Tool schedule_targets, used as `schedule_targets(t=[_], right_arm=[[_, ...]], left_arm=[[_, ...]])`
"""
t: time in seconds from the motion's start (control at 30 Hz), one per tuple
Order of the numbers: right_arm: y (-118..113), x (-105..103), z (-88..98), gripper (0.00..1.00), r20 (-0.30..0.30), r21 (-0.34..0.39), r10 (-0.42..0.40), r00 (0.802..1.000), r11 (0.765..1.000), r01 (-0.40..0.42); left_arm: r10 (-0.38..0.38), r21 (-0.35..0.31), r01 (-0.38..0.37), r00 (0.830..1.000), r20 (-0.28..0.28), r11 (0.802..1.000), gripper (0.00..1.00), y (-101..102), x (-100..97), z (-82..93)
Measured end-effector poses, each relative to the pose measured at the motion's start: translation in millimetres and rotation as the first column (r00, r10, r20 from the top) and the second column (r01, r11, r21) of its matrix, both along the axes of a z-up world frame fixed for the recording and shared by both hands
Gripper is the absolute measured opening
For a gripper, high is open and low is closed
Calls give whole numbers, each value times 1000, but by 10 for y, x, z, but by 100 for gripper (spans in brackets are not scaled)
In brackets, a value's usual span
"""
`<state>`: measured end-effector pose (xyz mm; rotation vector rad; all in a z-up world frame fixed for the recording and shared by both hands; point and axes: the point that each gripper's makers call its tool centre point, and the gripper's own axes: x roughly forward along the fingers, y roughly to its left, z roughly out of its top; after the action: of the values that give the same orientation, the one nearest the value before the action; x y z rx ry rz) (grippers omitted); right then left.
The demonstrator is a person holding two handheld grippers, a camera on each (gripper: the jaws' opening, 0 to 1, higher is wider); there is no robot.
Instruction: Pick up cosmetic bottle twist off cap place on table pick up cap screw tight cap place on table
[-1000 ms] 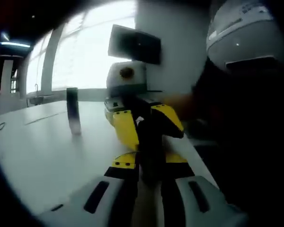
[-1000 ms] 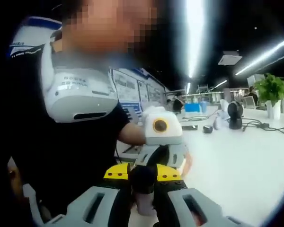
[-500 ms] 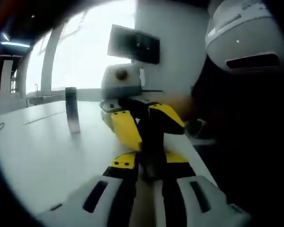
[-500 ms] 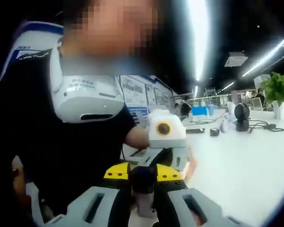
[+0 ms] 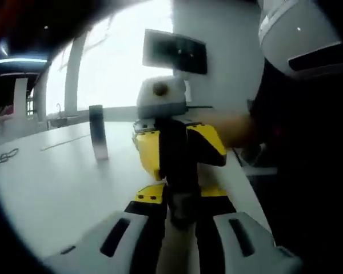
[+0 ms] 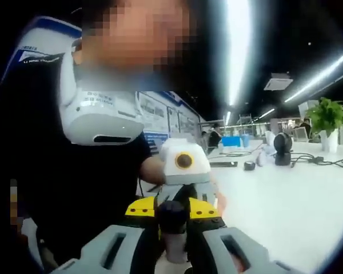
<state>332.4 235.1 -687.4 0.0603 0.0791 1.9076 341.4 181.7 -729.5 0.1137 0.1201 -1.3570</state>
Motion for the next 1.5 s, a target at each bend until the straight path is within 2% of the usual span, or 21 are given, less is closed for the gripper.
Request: schedule_targets(t=[0.1,0.17,0.23,0.33,0.47,0.53,0.63,0.67,0.77,0.8,0.83,0.93,1.13,1.5], right_arm=[[17,12,-17,15,-26,-23,-10,1000,1000,10],[31,25,-58,29,-20,-45,-32,999,999,31],[41,56,-50,46,-42,-49,-65,997,997,63],[50,216,70,43,-53,-1,-208,977,978,208],[17,420,181,44,-51,37,-411,910,910,413],[-6,417,250,45,-60,60,-461,885,884,464],[-76,438,448,44,-122,123,-567,815,806,579],[-102,436,498,44,-131,139,-589,797,786,603],[-194,466,578,43,-144,160,-668,730,712,683],[-214,459,572,43,-143,154,-684,715,699,699],[-212,433,568,43,-137,155,-685,716,699,698],[-250,378,546,43,-159,154,-695,701,684,713],[-298,364,483,43,-188,138,-708,681,667,732],[-293,359,402,43,-206,123,-711,673,663,738]], left_arm=[[12,0,-12,1000,-1,1000,9,14,16,-3],[15,-2,-15,1000,1,1000,9,11,17,0],[24,-4,-24,1000,5,1000,9,15,28,-2],[38,-8,-38,999,4,999,9,12,49,1],[68,-9,-67,998,14,998,9,11,96,7],[91,-9,-90,995,41,996,9,20,142,15],[103,-7,-102,994,43,995,9,26,169,18],[104,-8,-103,993,52,995,9,26,172,21],[112,-13,-111,991,74,994,9,38,200,34],[114,-13,-113,991,75,994,9,39,207,34],[114,-13,-113,991,75,993,9,40,208,31],[110,-12,-110,991,77,994,9,33,196,22],[101,-12,-100,992,71,995,9,27,183,26],[90,-35,-88,995,54,996,9,28,165,68]])
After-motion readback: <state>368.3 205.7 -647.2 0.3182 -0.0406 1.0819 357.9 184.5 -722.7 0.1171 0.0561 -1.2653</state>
